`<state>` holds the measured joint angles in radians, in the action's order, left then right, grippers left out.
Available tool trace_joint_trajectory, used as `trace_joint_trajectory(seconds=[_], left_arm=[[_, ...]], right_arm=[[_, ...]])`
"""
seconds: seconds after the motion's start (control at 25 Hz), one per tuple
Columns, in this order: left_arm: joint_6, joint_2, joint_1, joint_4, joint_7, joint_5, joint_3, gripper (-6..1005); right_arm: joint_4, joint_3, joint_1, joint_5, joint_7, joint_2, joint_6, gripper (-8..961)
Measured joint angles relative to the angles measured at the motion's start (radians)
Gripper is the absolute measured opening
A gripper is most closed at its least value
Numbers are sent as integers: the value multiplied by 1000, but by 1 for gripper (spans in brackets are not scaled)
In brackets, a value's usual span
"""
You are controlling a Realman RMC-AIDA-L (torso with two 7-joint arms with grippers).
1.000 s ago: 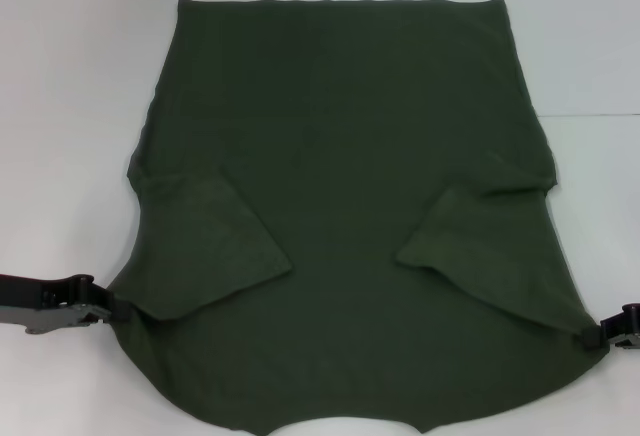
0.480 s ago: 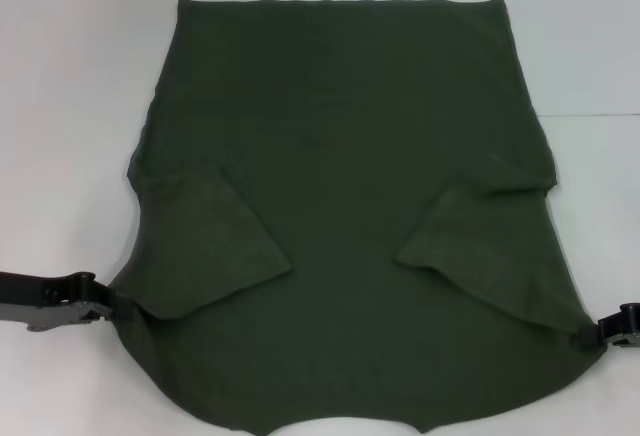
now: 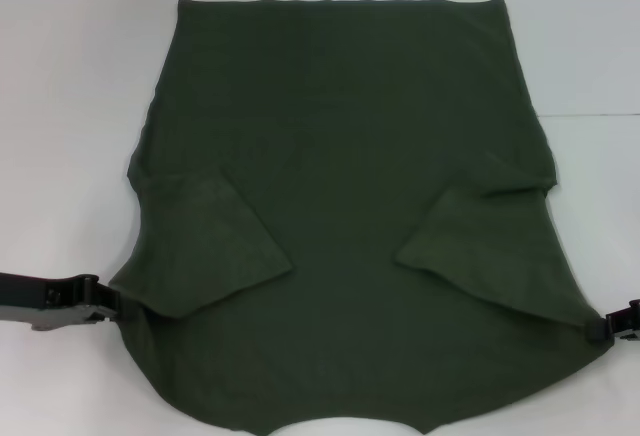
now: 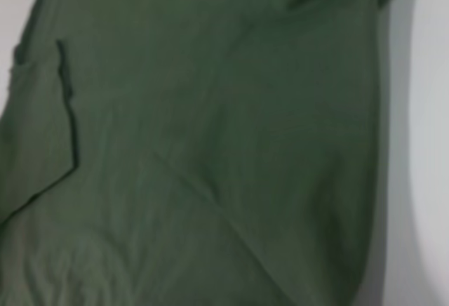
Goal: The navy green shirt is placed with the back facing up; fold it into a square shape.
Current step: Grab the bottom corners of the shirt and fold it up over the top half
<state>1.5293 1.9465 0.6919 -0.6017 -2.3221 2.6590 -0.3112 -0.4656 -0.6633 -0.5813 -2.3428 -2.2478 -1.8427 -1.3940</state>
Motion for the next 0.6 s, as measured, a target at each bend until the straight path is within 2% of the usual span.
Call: trace_joint_trajectory(seconds=[0.16, 0.4, 0.6], left_arm=[[44, -3, 1, -12, 37, -13, 2, 32], [110, -14, -5, -39, 49, -13, 5, 31], [180, -15, -9, -50, 68, -13, 7, 31]], right_arm=[[-28, 41, 14, 1, 69, 9, -54, 20], [-101, 96, 50, 1, 164, 11, -180, 20], [-111, 119, 72, 0, 229, 15, -250, 20]])
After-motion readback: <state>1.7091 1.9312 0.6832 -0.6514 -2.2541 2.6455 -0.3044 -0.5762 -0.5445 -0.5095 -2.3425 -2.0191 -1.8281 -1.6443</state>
